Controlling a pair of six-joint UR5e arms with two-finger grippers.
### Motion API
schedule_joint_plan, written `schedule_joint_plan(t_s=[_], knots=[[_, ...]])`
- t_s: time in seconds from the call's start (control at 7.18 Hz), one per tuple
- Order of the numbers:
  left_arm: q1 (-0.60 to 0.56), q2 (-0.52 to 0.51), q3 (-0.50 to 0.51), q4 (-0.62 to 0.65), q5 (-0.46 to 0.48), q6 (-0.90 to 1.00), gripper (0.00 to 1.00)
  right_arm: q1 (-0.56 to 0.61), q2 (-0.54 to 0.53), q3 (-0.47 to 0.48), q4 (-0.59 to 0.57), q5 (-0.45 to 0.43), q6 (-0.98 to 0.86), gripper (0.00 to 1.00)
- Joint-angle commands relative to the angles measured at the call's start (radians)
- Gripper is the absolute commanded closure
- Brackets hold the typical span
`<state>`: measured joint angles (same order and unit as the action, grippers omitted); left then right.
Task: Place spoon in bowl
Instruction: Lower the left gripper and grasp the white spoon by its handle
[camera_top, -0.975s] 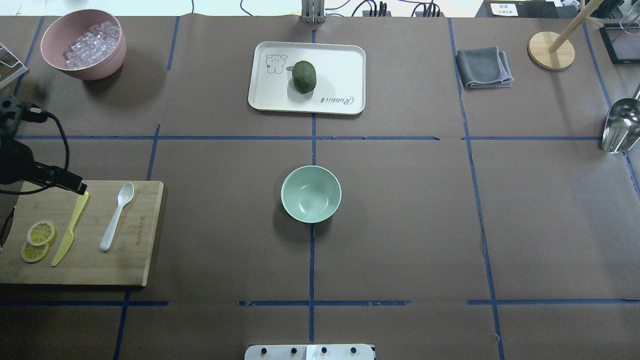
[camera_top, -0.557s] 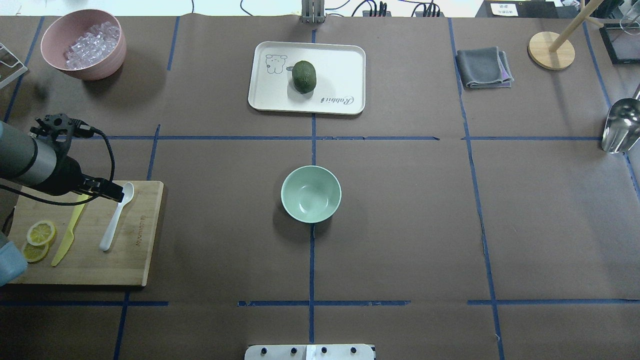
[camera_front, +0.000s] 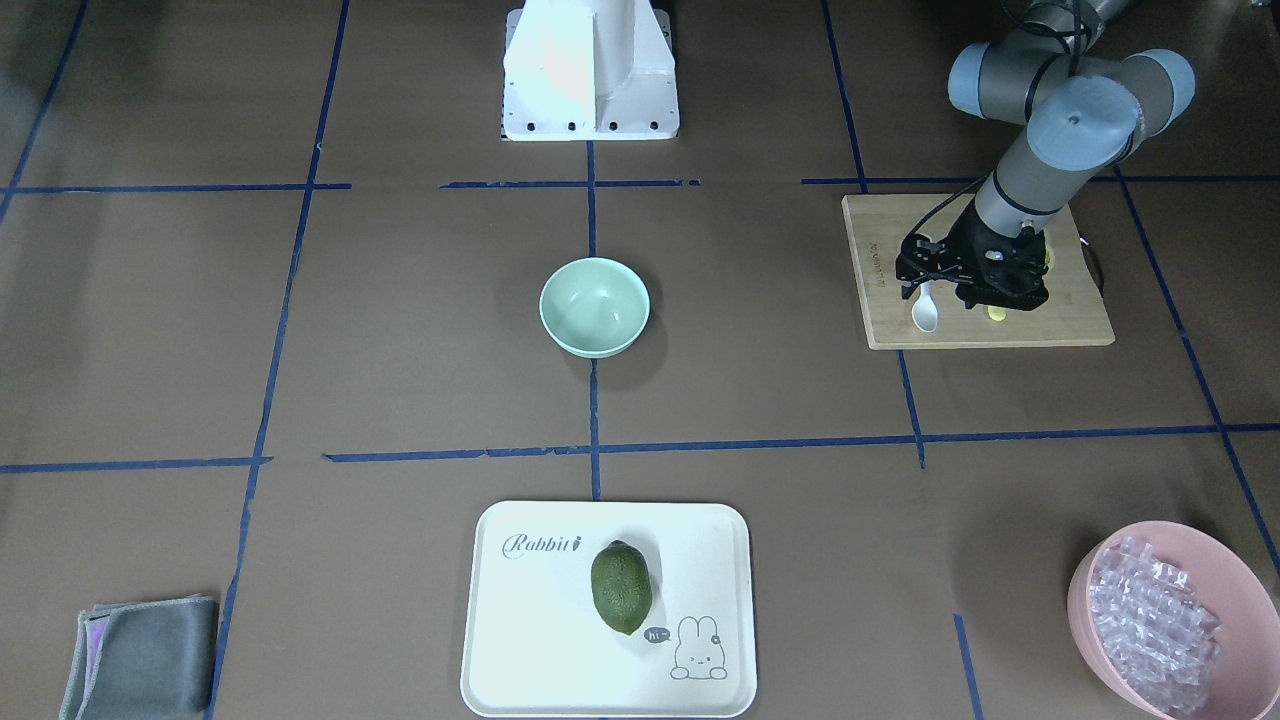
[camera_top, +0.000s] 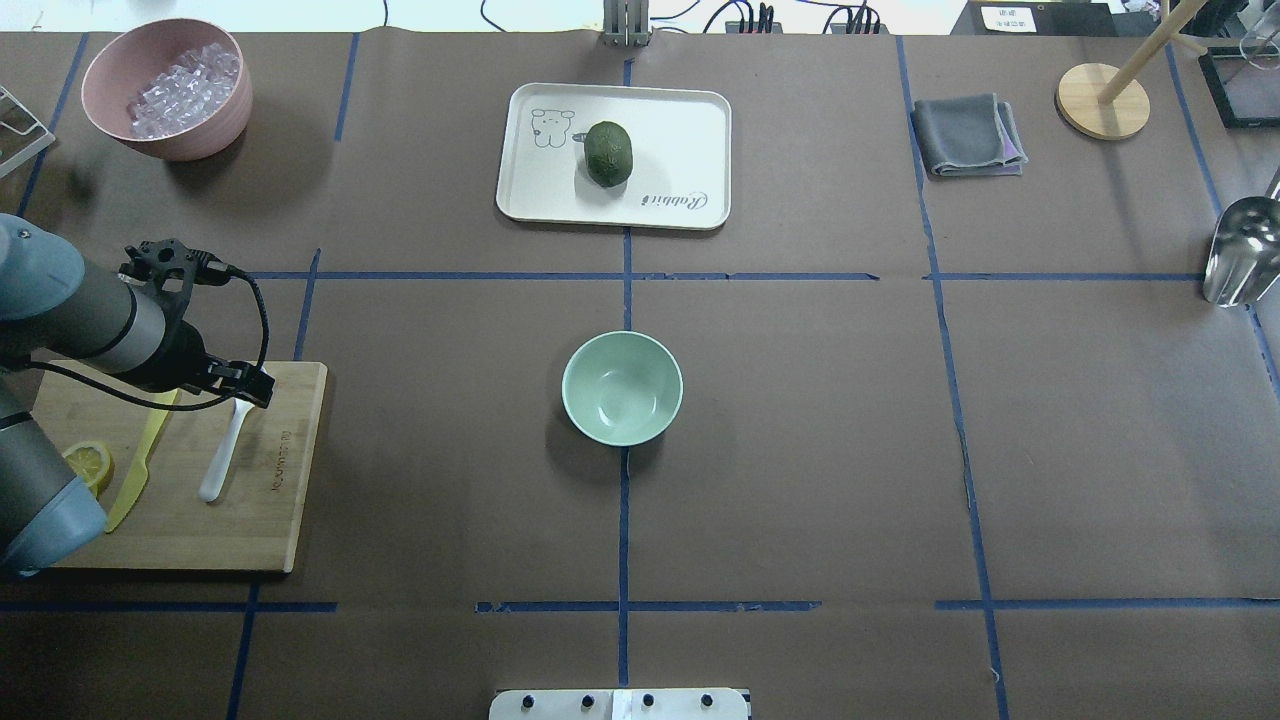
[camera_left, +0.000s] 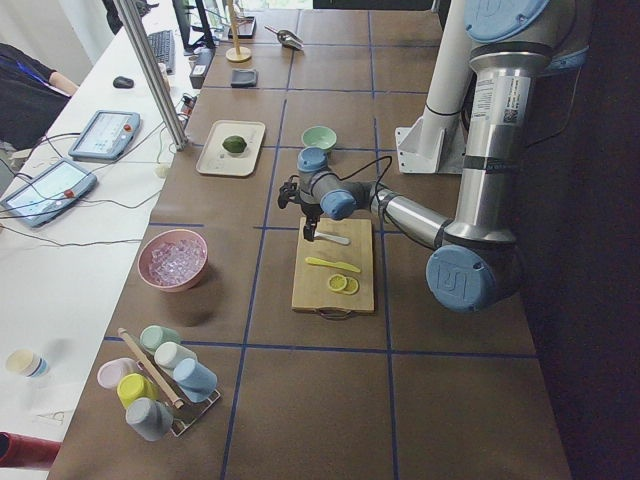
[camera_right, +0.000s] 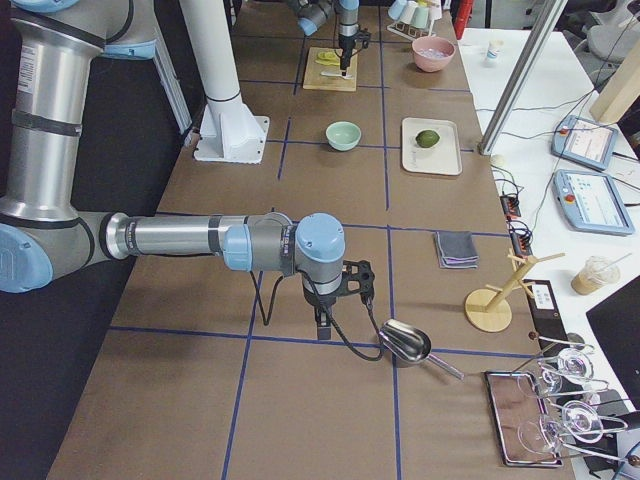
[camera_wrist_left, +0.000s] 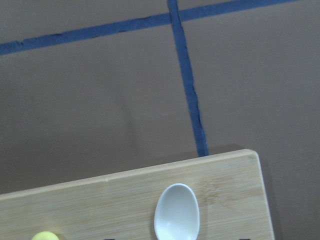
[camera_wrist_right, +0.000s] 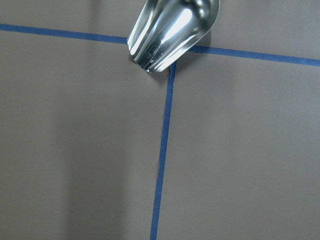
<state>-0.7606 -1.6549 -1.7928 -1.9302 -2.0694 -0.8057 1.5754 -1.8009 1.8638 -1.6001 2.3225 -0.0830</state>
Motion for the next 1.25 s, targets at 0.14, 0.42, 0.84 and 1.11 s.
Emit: schedule_joint_plan(t_s=[0.14,0.42,0.84,1.11], knots=[[0.023,0.003,0.006,0.002,0.0,-0.003,0.21,0.0,0.0,0.0,-0.001,0.0,0.0,0.0],[0.03,0.006,0.006,0.004,-0.001,-0.003,0.28,0.0,0.0,0.0,-0.001,0.0,0.002,0.0],[0.032,0.009,0.003,0.004,-0.003,-0.003,0.45,0.0,0.0,0.0,-0.001,0.001,0.003,0.0],[0.032,0.009,0.003,0.005,-0.003,-0.003,0.48,0.0,0.0,0.0,-0.001,0.001,0.003,0.0]])
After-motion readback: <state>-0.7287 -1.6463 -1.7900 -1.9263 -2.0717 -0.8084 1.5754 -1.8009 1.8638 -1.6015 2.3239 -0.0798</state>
